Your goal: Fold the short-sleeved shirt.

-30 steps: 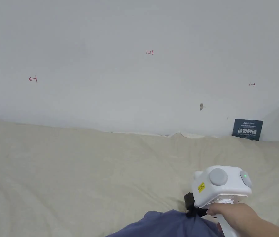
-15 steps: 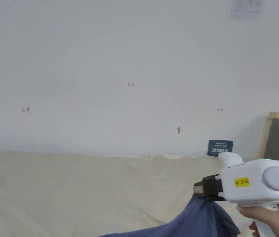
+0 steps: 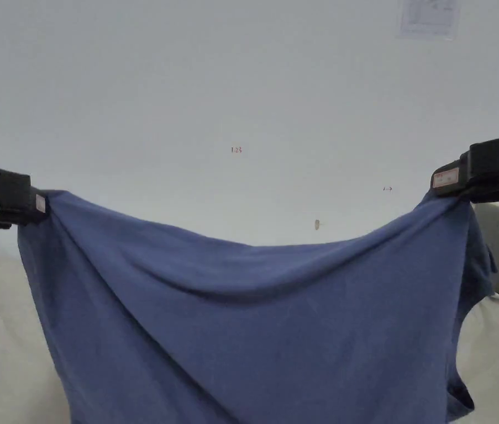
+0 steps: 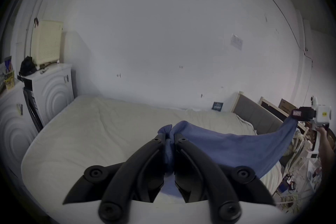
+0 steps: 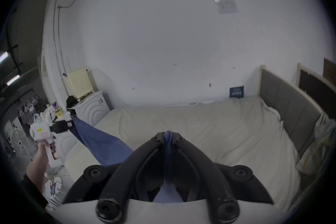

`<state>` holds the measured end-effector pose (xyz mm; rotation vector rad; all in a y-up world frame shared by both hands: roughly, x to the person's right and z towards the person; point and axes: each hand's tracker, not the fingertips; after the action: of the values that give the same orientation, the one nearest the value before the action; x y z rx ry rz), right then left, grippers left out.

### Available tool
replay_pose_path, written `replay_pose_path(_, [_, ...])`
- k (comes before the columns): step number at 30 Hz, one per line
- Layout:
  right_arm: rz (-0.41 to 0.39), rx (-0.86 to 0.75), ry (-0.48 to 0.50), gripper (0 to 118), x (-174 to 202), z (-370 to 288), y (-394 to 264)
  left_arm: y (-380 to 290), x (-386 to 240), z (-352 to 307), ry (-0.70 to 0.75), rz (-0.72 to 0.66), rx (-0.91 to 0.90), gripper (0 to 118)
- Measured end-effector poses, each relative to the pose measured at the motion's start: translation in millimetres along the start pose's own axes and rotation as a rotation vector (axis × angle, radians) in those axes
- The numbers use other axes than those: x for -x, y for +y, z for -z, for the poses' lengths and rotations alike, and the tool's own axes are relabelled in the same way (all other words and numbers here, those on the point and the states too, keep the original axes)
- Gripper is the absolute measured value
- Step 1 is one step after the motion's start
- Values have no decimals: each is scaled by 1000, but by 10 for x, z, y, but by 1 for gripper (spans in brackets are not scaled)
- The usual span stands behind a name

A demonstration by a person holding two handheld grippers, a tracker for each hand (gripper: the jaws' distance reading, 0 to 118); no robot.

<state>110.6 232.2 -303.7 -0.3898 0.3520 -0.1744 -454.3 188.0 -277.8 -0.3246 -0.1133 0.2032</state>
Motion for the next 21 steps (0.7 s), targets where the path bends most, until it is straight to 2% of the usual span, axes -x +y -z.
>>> replay_pose_path(3, [-53,-29,-36,6,54,15,203,278,-78,15,53,56,-42,8])
replay_pose_path(7, [-29,-20,-66,6,56,338,517,606,7,282,50,-16,-28,8])
replay_pose_path(12, [-15,-74,-113,6,-14,793,927,893,105,798,72,-24,-17,8])
replay_pose_path(18, [26,-181,-145,6,201,1170,1371,1272,214,1326,47,-91,-100,8])
replay_pose_path(21, [-42,-266,-180,6,298,1214,1644,1504,222,1459,21,-75,-180,8])
